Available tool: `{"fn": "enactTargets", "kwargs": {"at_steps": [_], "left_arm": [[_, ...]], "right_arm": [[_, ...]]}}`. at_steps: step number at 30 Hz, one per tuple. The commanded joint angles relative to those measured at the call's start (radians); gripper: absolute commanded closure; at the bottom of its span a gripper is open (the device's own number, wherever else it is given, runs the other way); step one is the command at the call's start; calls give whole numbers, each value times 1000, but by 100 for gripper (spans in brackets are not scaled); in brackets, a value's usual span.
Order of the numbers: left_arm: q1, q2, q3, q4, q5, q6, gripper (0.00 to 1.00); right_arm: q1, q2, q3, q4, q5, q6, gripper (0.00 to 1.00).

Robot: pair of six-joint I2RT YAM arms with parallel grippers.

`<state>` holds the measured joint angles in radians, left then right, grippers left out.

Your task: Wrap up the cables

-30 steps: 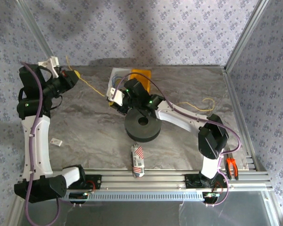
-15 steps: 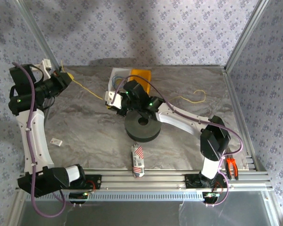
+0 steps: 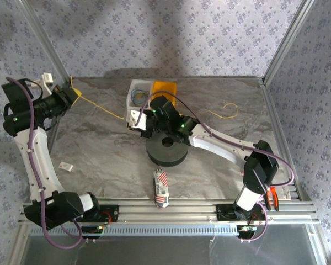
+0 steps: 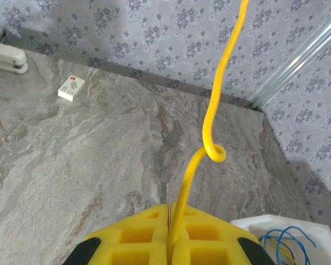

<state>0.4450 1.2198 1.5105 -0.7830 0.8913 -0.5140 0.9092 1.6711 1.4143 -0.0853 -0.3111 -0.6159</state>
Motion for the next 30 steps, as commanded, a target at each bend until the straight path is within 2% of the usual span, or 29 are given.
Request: {"fn": "enactTargets", "kwargs": {"at_steps": [1,10,14,16,19,21,23,30], "left_arm": [[142,1,59,365,-227,15,100],[172,-9,50,348,-172,30,100],[111,-33,59,254,-128,134,100],[36,-50,61,174,-133,219,84],[-63,-85,8,111,-162,286,53],[-108,-114,-66,114,-176,286,40],[-139,-137,-134,125,-188,280,34],[-265,-151,-312,174,-230,250,29]], "right_arm": [[-50,-31,-115,-410,10,-30,100],[-97,-78,-142,-382,-3,2,100],[-120,-39,-91,-402,-36,12,100],[-127,-19,-65,-414,-62,10,100],[-132,-12,-44,-412,-92,6,100],[-128,-16,-38,-407,-92,1,100],[-124,-26,-41,-391,-90,-9,100],[-87,-61,-57,-325,-17,-50,100]]}}
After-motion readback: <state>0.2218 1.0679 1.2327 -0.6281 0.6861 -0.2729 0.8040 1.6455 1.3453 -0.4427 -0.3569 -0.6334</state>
